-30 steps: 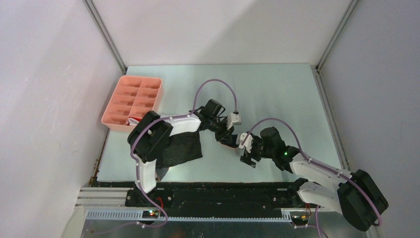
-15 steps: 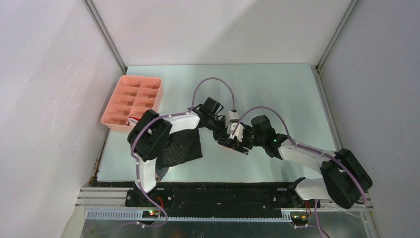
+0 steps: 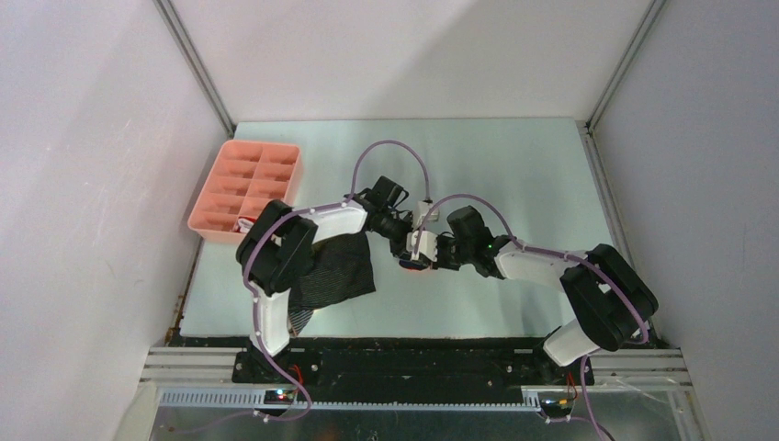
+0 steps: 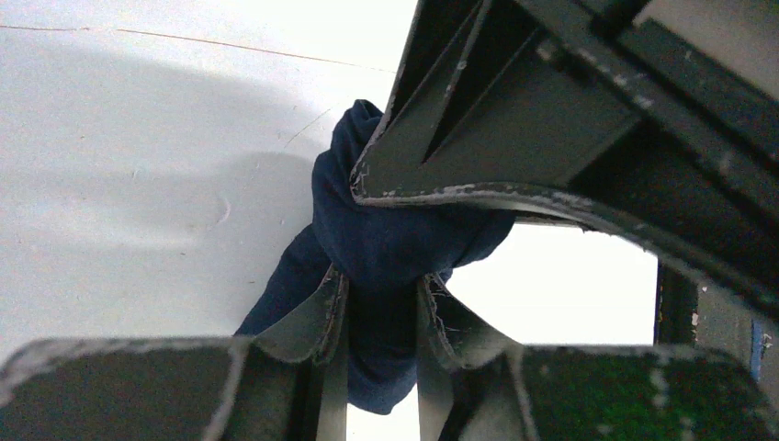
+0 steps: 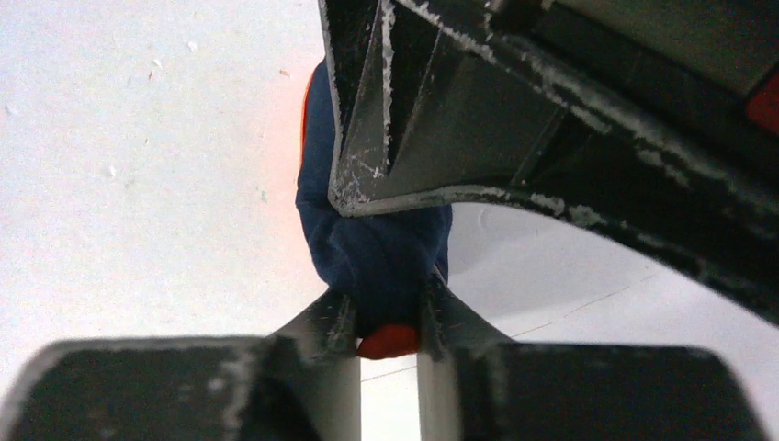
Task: Roll the underwear
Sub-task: Pick up the underwear from the center of the board.
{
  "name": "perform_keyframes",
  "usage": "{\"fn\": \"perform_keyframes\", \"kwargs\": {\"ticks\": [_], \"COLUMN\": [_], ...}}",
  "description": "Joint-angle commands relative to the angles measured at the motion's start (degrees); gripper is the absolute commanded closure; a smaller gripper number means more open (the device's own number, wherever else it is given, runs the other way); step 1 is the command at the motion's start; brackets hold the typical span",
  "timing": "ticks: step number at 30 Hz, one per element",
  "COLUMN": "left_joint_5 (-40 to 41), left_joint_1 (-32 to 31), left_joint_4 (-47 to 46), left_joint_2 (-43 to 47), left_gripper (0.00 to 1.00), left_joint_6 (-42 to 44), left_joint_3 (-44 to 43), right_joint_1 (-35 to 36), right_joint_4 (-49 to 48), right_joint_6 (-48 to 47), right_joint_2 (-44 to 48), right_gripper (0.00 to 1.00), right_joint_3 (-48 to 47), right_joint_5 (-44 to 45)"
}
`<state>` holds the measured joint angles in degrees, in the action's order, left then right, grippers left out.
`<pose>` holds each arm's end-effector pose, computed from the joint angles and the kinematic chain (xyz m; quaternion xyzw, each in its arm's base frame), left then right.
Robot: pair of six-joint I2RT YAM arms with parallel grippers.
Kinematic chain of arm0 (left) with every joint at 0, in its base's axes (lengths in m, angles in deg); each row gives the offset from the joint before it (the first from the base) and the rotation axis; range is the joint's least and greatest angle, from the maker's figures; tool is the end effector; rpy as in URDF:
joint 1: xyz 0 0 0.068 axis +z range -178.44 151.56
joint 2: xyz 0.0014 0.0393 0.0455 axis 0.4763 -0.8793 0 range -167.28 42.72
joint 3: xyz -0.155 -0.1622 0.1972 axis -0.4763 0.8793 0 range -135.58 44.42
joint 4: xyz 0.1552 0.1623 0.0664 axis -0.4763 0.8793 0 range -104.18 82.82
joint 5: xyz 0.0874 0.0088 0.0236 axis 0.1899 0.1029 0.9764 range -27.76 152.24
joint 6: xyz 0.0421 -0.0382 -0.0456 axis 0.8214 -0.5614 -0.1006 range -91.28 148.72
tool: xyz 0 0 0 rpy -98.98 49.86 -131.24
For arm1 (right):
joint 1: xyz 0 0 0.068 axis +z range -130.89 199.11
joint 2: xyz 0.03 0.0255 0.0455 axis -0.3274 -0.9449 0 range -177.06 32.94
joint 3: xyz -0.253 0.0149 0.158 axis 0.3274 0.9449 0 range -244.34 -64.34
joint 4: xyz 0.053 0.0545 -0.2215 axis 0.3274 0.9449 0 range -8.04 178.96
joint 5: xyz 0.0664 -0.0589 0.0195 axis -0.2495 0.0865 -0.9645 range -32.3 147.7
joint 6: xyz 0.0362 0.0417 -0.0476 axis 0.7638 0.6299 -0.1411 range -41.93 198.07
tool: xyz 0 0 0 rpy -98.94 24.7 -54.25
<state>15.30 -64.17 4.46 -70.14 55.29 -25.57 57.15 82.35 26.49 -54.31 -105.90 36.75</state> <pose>0.2882 -0.2619 0.1772 0.5438 0.7102 -0.4028 0.1942 0.2151 0.1960 0.1974 -0.6909 0.5991 0.1241 0.3851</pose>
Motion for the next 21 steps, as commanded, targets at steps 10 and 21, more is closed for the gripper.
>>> {"fn": "perform_keyframes", "kwargs": {"ticks": [10, 21], "left_joint_5": [3.43, 4.92], "left_joint_1": [1.06, -2.34], "left_joint_4": [-2.86, -4.43], "left_joint_2": [-4.26, -10.96], "left_gripper": [0.01, 0.07], "left_joint_6": [3.19, 1.58], "left_joint_3": [6.13, 6.73], "right_joint_1": [0.19, 0.87], "right_joint_4": [6.58, 8.2], "right_joint_6": [-10.26, -9.86], "right_joint_2": [-0.68, -0.01], "right_gripper": [0.98, 0.99], "right_joint_3": [-3.18, -3.35], "right_joint_5": [-8.03, -11.92]}}
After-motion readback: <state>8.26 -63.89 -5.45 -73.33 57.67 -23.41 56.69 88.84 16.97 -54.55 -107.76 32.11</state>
